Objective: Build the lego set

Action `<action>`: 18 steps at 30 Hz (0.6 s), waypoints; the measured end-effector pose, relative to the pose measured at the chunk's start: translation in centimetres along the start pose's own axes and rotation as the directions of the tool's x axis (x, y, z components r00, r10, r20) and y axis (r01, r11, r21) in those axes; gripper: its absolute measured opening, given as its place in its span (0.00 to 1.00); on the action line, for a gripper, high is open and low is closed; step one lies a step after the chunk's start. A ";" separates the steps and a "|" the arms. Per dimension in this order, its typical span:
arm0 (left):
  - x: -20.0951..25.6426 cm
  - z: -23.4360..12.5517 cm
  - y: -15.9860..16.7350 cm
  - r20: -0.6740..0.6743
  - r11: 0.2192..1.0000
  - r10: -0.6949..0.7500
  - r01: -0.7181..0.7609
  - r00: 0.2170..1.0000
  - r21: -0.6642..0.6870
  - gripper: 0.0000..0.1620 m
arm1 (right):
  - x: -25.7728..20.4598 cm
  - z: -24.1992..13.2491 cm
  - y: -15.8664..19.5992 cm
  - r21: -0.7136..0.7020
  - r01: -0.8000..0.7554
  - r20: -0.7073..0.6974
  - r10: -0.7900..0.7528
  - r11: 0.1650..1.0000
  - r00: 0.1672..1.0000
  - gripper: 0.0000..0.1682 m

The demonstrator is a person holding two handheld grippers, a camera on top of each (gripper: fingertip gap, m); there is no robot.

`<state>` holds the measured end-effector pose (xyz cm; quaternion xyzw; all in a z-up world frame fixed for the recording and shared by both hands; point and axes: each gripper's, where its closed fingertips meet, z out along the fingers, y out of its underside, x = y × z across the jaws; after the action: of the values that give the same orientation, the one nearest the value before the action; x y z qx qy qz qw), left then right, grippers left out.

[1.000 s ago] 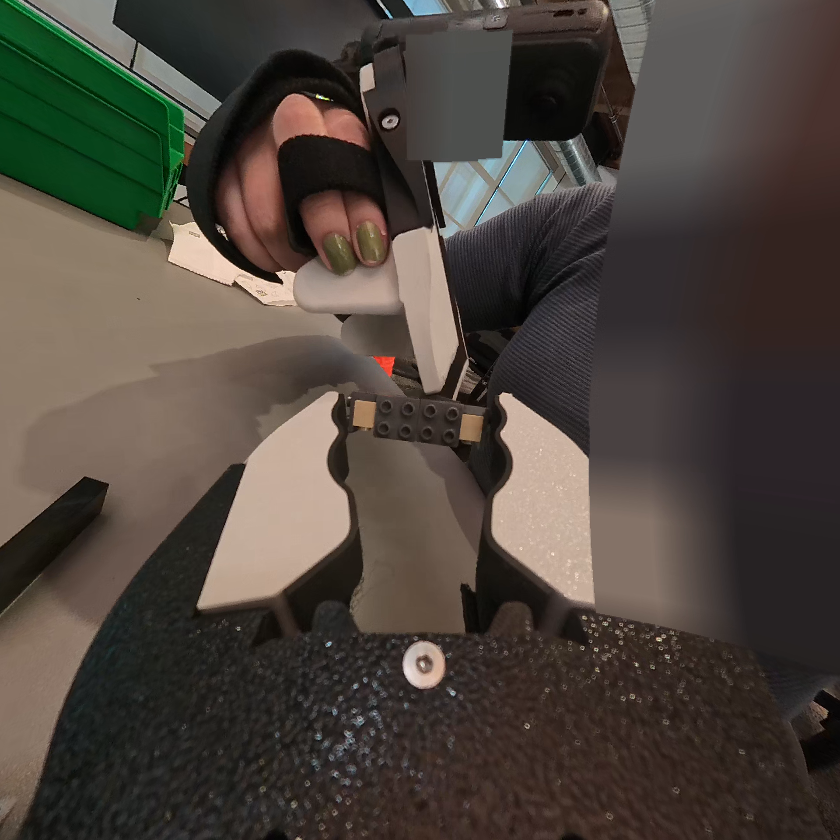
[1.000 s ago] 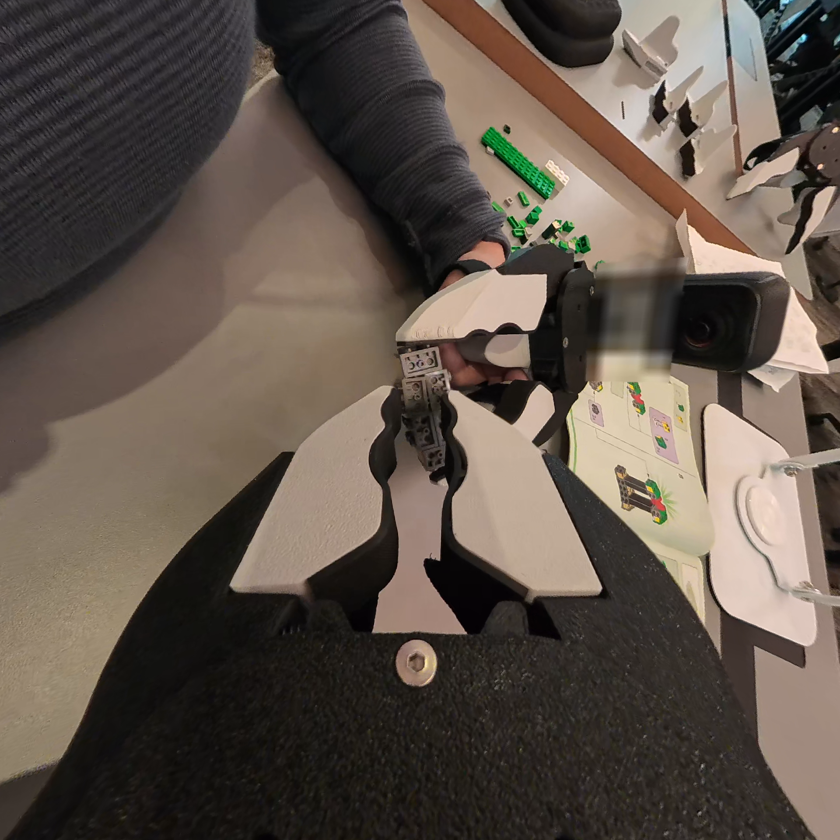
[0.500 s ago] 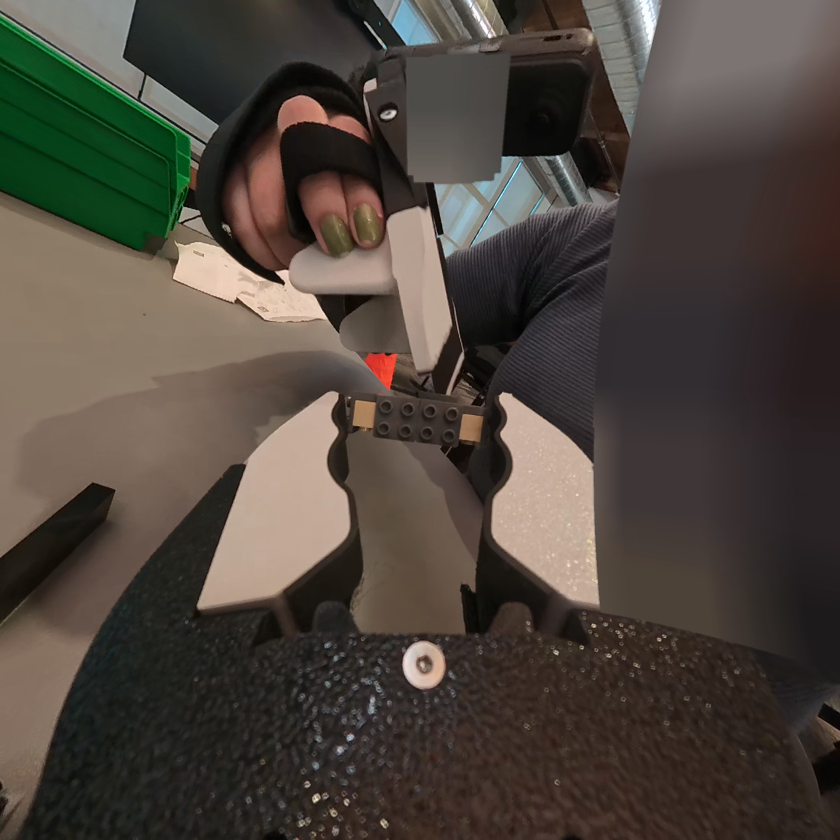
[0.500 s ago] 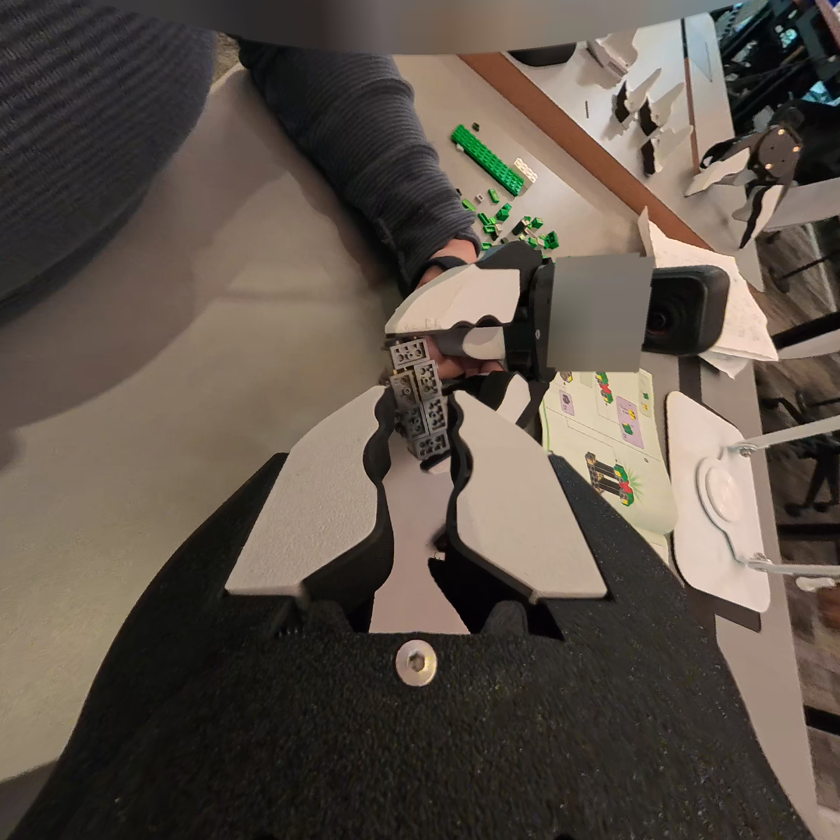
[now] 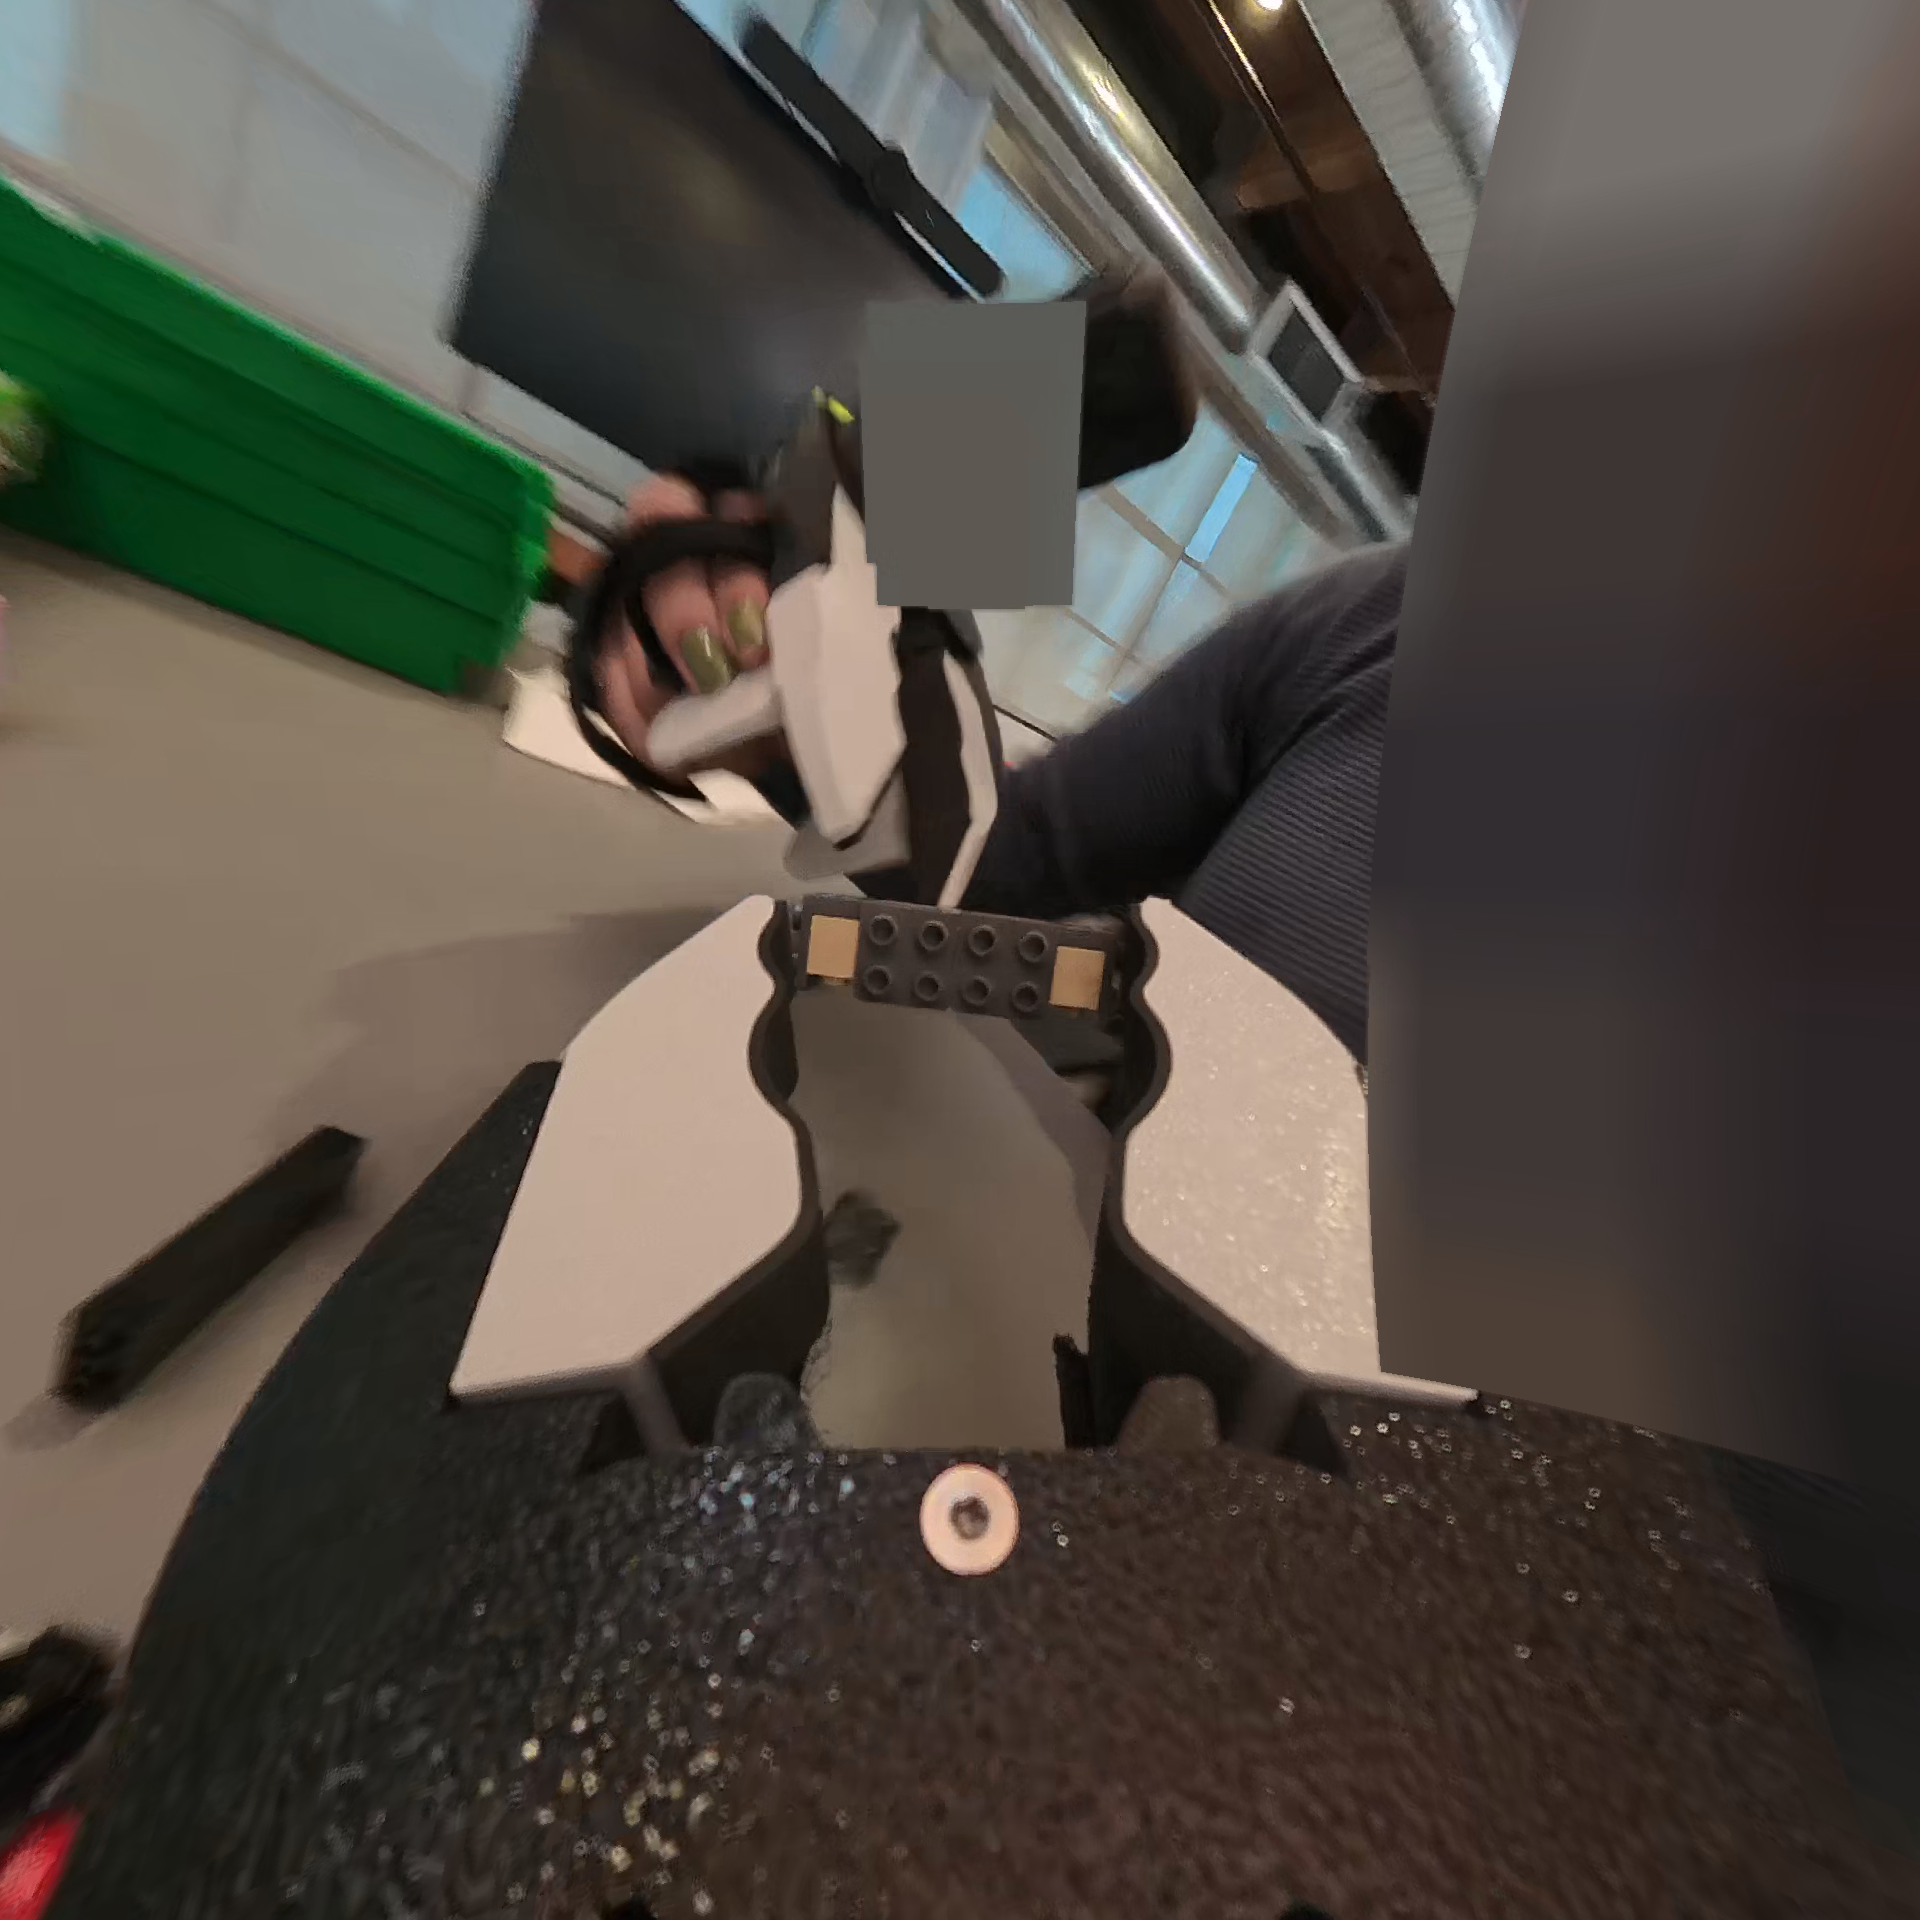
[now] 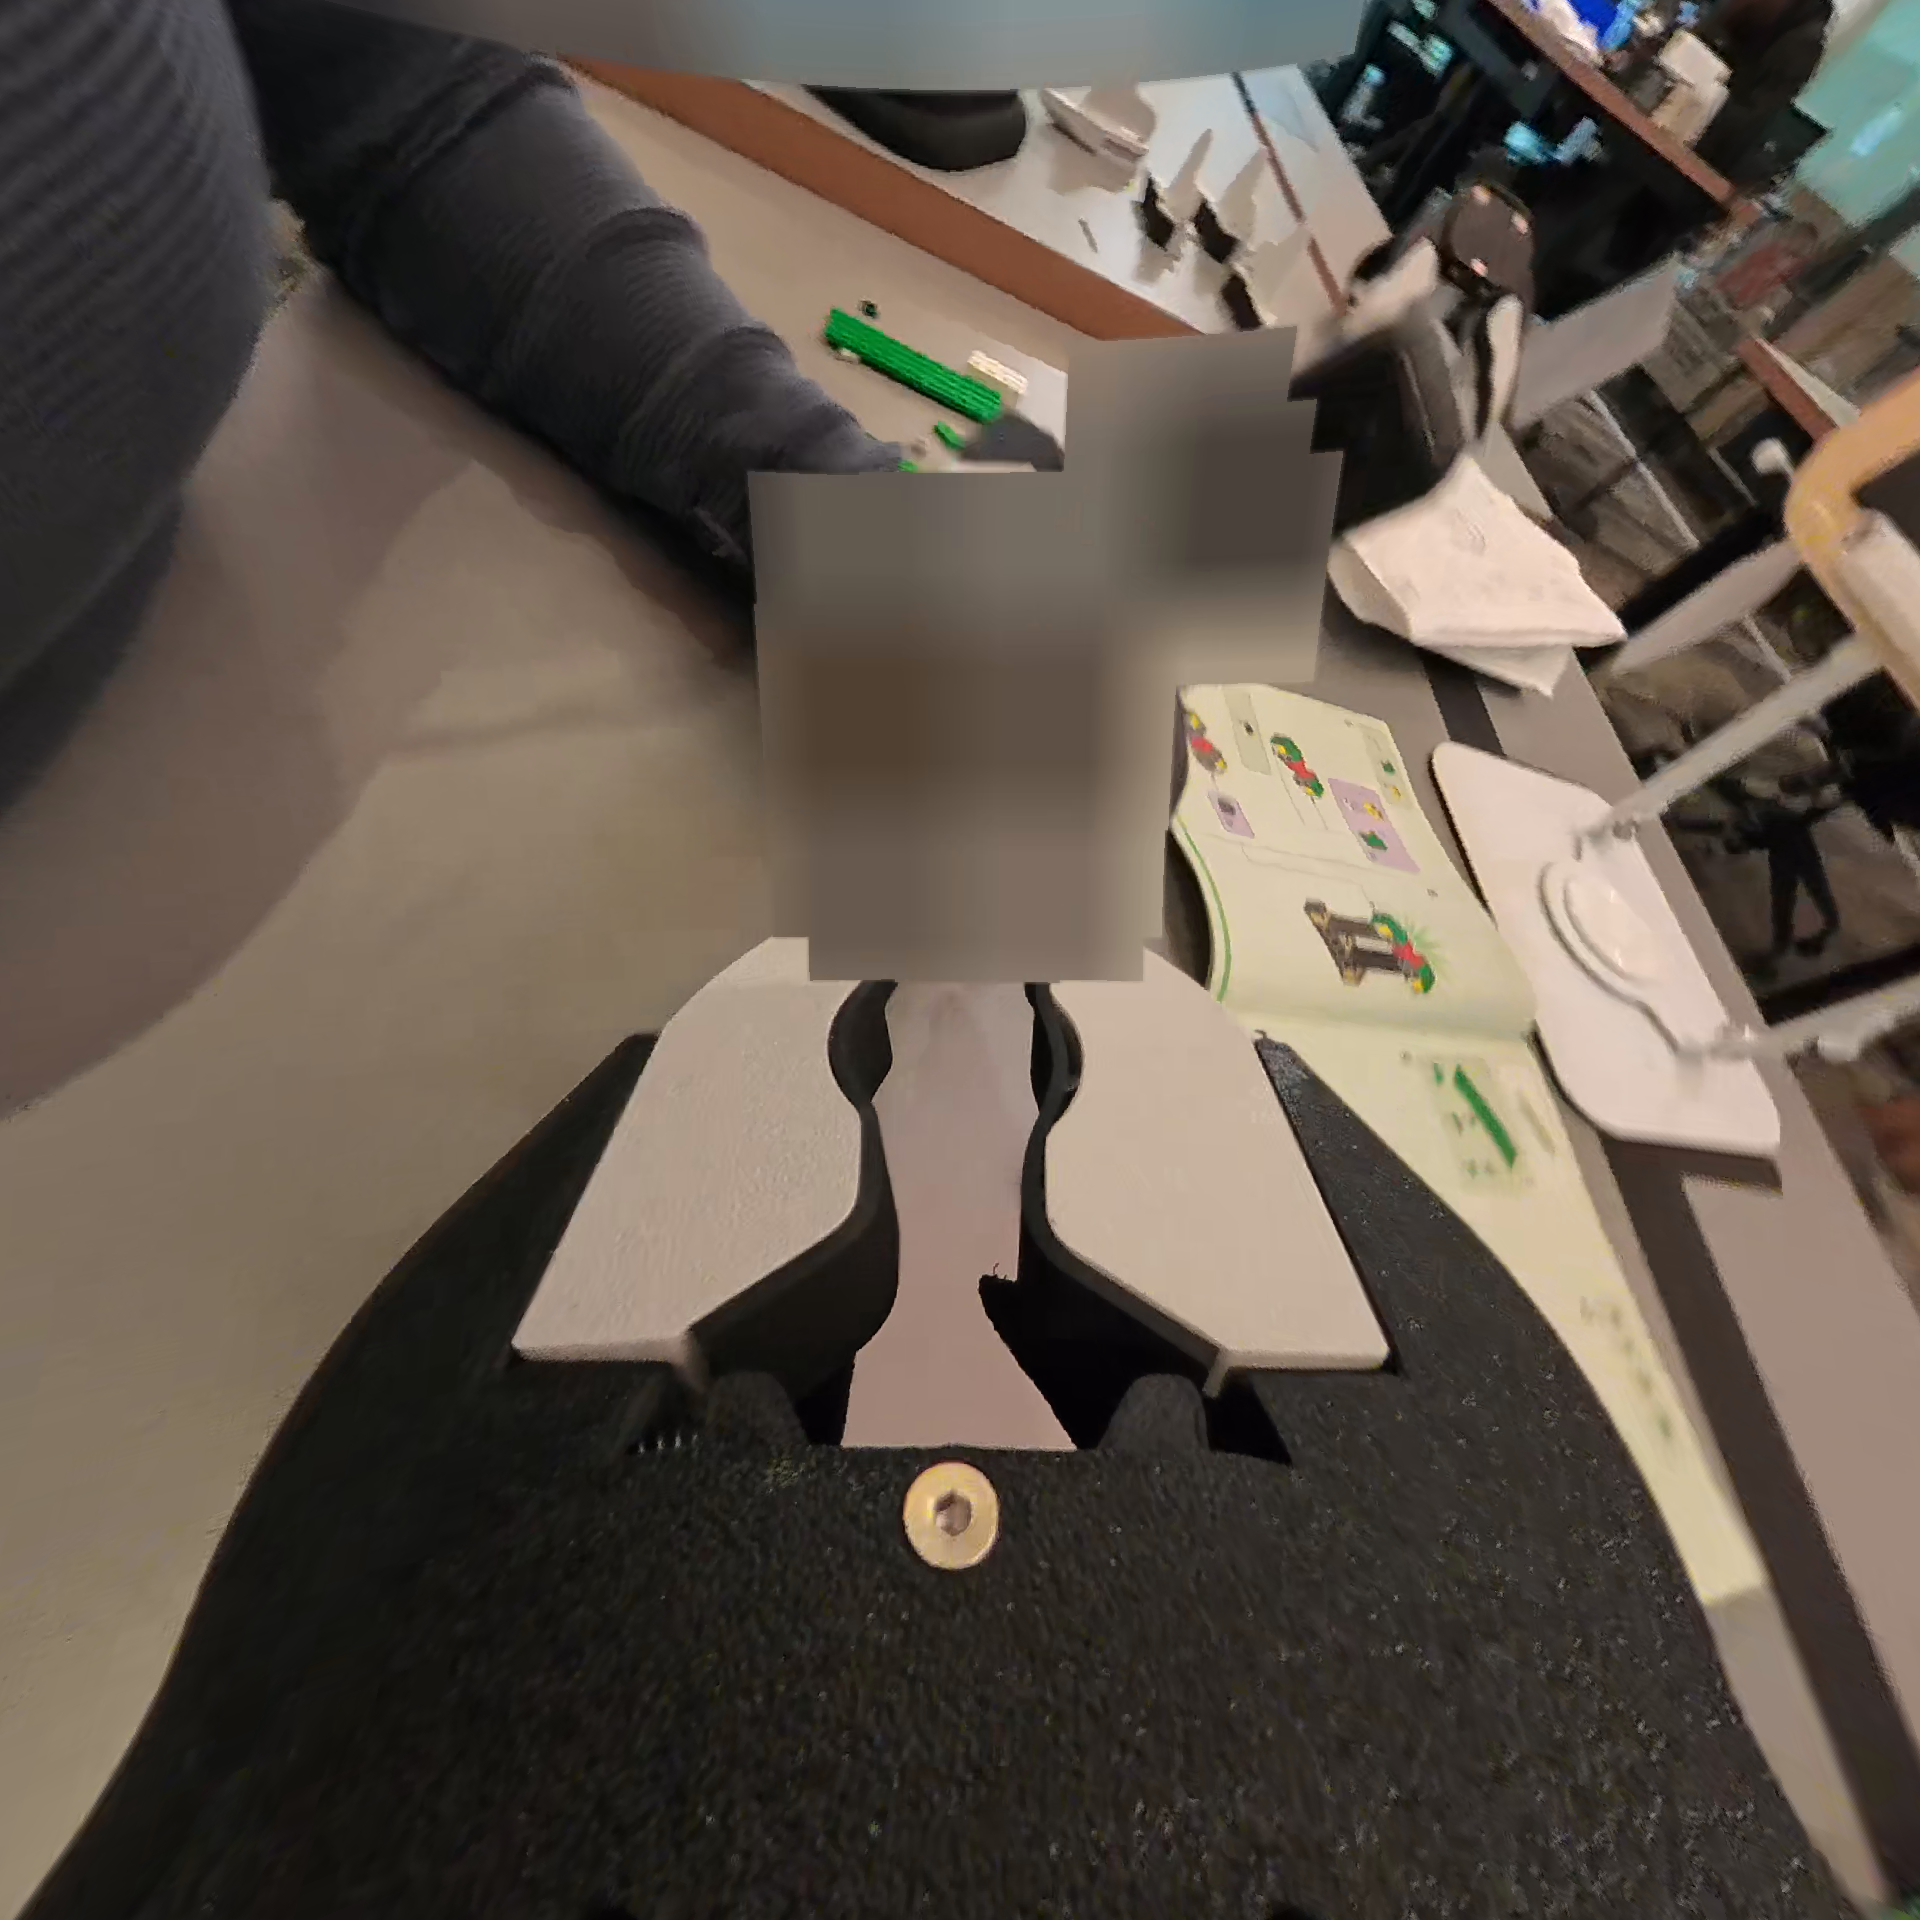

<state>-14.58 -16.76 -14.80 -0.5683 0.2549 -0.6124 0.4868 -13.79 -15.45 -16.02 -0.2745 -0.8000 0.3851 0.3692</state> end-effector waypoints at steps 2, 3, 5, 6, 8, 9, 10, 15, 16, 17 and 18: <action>-0.2 -0.5 -0.6 0.087 0.995 0.079 -0.083 0.993 0.049 0.37 | 0.0 -0.7 1.2 0.001 -0.078 -0.062 0.077 0.997 0.995 0.13; -0.2 -0.8 -0.8 0.135 0.990 0.115 -0.125 0.984 0.067 0.37 | -0.2 -1.0 1.8 0.005 -0.121 -0.088 0.121 0.993 0.989 0.13; -0.4 -1.3 -1.0 0.234 0.977 0.181 -0.203 0.955 0.072 0.37 | -0.3 -1.5 3.1 0.019 -0.203 -0.158 0.203 0.979 0.966 0.13; -0.4 -1.6 -1.0 0.288 0.968 0.214 -0.241 0.934 0.063 0.37 | -0.4 -1.7 3.5 0.039 -0.244 -0.184 0.247 0.969 0.951 0.13; -0.4 -1.9 -1.0 0.372 0.949 0.279 -0.314 0.886 0.036 0.37 | -0.8 -1.7 3.8 0.090 -0.324 -0.206 0.336 0.942 0.919 0.13; -0.4 -2.1 -0.9 0.415 0.938 0.307 -0.346 0.856 0.020 0.37 | -0.9 -1.6 3.8 0.116 -0.360 -0.211 0.378 0.926 0.902 0.13; -0.5 -2.4 -1.0 0.464 0.927 0.331 -0.375 0.822 0.003 0.37 | -0.8 -1.4 3.8 0.136 -0.391 -0.221 0.412 0.910 0.884 0.14; 0.2 -4.3 -0.7 0.609 0.879 0.421 -0.467 0.672 -0.092 0.37 | 2.7 -2.8 7.7 0.038 -0.460 -0.523 0.410 0.887 0.748 0.17; 0.4 -4.6 -0.6 0.617 0.872 0.434 -0.477 0.656 -0.106 0.37 | 3.8 -3.7 8.9 0.031 -0.489 -0.603 0.407 0.872 0.686 0.17; 0.5 -4.8 -0.6 0.623 0.868 0.441 -0.482 0.646 -0.115 0.37 | 5.0 -4.9 10.2 0.040 -0.522 -0.684 0.404 0.852 0.607 0.17; 0.5 -5.0 -0.6 0.631 0.867 0.442 -0.483 0.637 -0.119 0.37 | 6.2 -6.4 11.7 0.059 -0.555 -0.756 0.400 0.830 0.518 0.17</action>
<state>-19.42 -18.21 -15.20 -0.6423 0.1915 -0.2437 0.7010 -10.46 -1.88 -20.49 -0.6500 -0.5039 0.2477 0.5122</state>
